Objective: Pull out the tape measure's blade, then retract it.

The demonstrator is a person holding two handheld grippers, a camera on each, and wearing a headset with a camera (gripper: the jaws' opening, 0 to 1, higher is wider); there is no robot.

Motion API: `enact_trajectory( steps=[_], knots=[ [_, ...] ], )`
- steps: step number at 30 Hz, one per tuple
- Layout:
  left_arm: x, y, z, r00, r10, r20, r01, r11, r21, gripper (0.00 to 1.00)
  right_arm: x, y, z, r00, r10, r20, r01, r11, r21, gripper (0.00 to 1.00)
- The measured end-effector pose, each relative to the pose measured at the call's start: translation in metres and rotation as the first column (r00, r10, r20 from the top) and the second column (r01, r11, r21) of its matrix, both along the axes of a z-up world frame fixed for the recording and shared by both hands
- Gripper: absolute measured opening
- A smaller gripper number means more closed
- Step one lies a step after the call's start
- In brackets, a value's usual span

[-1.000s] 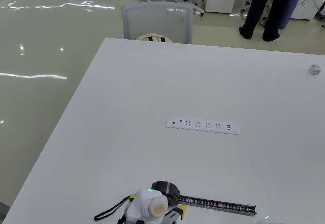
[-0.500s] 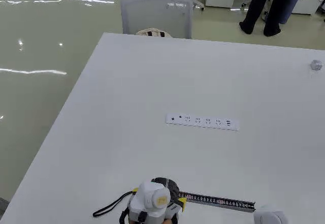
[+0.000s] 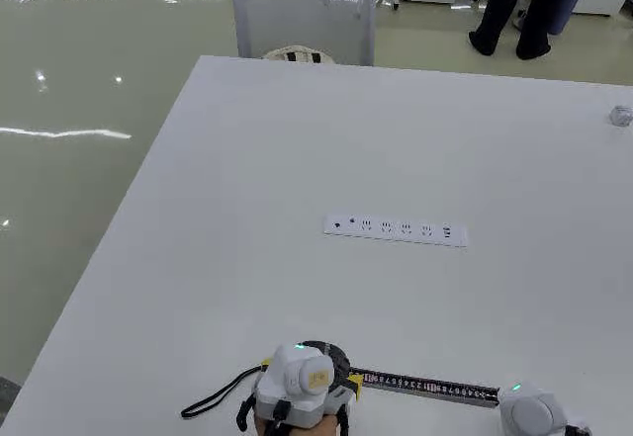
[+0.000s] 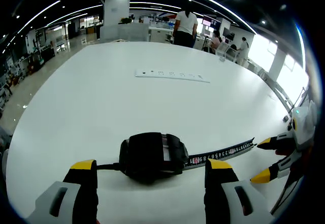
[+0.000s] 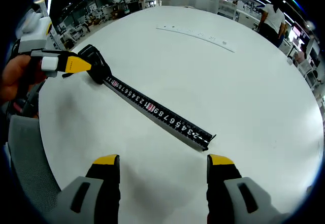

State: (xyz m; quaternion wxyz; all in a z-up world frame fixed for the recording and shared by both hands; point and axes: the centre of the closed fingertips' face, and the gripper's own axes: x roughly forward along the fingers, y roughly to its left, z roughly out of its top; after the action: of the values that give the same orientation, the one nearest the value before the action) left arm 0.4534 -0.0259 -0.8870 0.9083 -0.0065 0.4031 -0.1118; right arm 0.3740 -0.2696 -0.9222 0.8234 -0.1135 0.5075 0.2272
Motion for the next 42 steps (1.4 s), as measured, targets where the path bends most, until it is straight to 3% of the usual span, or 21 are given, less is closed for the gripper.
enact_trajectory(
  steps=[8, 19, 27, 31, 39, 42],
  knots=[
    [0.004, -0.001, -0.004, 1.0, 0.008, -0.008, -0.008, 1.0, 0.001, 0.82, 0.007, -0.004, -0.002, 0.998, 0.064, -0.006, -0.064, 0.997, -0.032, 0.69],
    [0.008, 0.0, -0.007, 1.0, 0.014, -0.009, -0.014, 1.0, 0.001, 0.79, 0.013, -0.016, -0.008, 0.986, 0.163, -0.026, -0.165, 0.983, -0.084, 0.67],
    [0.01, -0.001, -0.013, 0.999, 0.028, -0.021, -0.028, 1.0, -0.01, 0.77, 0.018, -0.02, -0.01, 0.966, 0.257, -0.041, -0.26, 0.96, -0.107, 0.63],
    [0.011, 0.0, -0.014, 0.999, 0.031, -0.022, -0.031, 0.999, -0.008, 0.75, 0.02, -0.022, -0.01, 0.944, 0.328, -0.045, -0.331, 0.936, -0.118, 0.59],
    [0.013, 0.001, -0.015, 0.999, 0.033, -0.022, -0.034, 0.999, -0.008, 0.71, 0.025, -0.03, -0.013, 0.917, 0.394, -0.056, -0.398, 0.908, -0.132, 0.54],
    [0.012, 0.001, -0.015, 0.999, 0.036, -0.024, -0.036, 0.999, -0.01, 0.7, 0.027, -0.034, -0.013, 0.899, 0.433, -0.062, -0.437, 0.888, -0.146, 0.51]
  ],
)
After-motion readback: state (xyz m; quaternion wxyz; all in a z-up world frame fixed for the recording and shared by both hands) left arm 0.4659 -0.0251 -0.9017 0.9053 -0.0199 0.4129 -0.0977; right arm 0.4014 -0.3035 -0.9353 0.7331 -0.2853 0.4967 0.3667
